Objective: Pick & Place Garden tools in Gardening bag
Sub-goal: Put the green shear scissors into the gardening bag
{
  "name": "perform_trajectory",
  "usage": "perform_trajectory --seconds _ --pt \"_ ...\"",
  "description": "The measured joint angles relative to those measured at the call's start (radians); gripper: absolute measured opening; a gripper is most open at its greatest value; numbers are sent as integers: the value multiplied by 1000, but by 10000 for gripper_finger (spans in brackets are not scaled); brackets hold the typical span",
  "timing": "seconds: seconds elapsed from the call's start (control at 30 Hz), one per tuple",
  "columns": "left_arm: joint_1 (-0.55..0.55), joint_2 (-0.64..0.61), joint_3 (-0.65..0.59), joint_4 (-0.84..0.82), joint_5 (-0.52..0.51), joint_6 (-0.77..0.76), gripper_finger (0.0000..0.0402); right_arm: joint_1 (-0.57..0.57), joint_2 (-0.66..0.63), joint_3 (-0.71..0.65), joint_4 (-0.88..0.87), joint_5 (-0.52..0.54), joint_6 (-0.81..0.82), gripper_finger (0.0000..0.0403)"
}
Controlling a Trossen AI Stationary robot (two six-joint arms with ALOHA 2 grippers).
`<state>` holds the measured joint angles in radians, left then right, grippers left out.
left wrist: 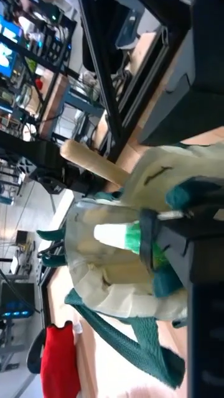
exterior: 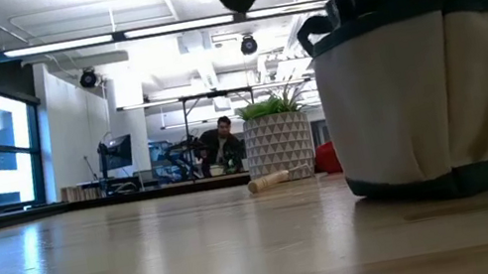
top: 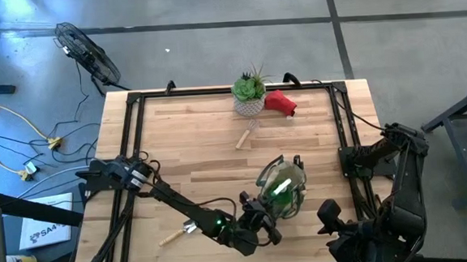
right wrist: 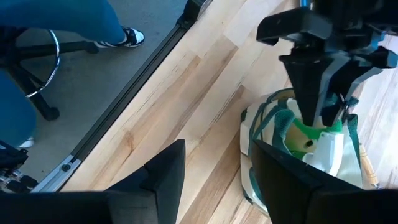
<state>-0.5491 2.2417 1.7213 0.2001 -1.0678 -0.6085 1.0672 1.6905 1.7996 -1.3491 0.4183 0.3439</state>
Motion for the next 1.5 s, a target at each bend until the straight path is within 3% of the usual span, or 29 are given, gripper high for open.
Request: perform_trajectory --seconds 0.27,0.4,0.83,1.1,1.5 --pt "0 0 0 7 4 -1 268 0 0 0 1 1 0 176" --pt "0 -13 0 6 3 67 292 0 0 0 -2 -4 -5 176" --pt "0 -45 0 6 56 248 297 -57 -21 0 21 -8 73 176" --pt "-8 -58 0 14 66 338 297 -48 -21 0 111 -63 130 176" --pt "-14 -70 0 44 124 335 297 -47 -21 0 172 -84 103 176"
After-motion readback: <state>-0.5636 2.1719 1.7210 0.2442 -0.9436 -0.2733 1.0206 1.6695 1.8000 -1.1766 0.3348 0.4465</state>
